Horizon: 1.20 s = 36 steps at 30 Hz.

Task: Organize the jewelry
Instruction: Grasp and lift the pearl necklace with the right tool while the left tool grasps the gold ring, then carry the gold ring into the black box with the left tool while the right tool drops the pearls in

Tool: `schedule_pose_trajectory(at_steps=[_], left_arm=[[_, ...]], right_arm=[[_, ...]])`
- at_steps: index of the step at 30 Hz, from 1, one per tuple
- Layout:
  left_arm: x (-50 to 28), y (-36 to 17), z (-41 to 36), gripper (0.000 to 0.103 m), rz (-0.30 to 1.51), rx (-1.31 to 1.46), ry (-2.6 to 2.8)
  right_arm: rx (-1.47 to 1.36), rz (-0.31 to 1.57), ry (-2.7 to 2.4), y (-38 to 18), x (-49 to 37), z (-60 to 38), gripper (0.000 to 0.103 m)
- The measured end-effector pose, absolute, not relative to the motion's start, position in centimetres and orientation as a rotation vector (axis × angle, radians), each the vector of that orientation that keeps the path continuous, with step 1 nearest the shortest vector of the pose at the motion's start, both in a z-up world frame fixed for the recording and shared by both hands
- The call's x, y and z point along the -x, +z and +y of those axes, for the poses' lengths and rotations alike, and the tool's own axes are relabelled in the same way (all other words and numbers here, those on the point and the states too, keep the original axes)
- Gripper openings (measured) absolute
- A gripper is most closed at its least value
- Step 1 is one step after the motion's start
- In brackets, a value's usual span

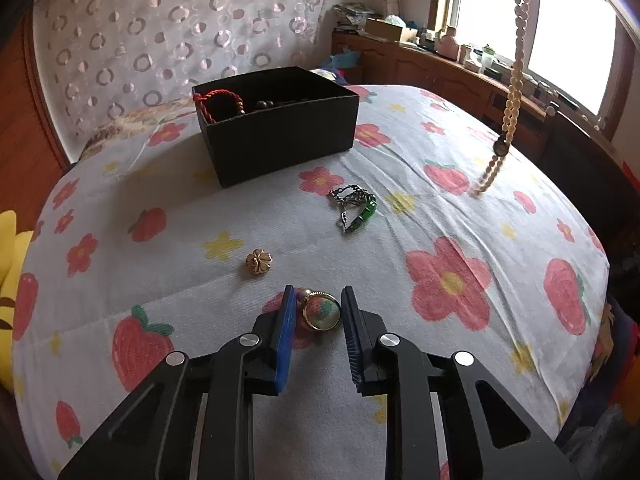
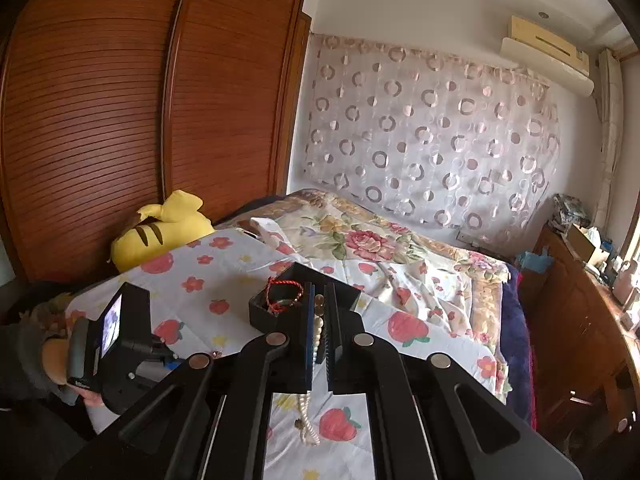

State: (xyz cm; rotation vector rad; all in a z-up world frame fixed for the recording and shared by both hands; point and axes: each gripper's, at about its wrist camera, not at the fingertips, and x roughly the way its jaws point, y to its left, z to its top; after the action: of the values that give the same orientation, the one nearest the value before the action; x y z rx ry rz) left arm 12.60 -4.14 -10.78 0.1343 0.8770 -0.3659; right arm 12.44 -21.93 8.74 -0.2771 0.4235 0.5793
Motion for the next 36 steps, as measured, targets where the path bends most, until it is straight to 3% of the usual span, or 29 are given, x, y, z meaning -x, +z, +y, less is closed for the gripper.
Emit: schedule_pose_trajectory(at_steps=[28, 36], left_arm=[[-16.1, -2.9, -1.9, 0.021, 0.711, -0.108, -0.304], [-18.9, -2.6, -1.6, 0.021, 0.714, -0.099, -0.278]], right_arm=[[0.294, 0.331, 0.532, 13.5, -19.2, -18.5, 0.005], [0.283, 0.412, 0.524, 10.0, -22.8, -16.4, 0.005]])
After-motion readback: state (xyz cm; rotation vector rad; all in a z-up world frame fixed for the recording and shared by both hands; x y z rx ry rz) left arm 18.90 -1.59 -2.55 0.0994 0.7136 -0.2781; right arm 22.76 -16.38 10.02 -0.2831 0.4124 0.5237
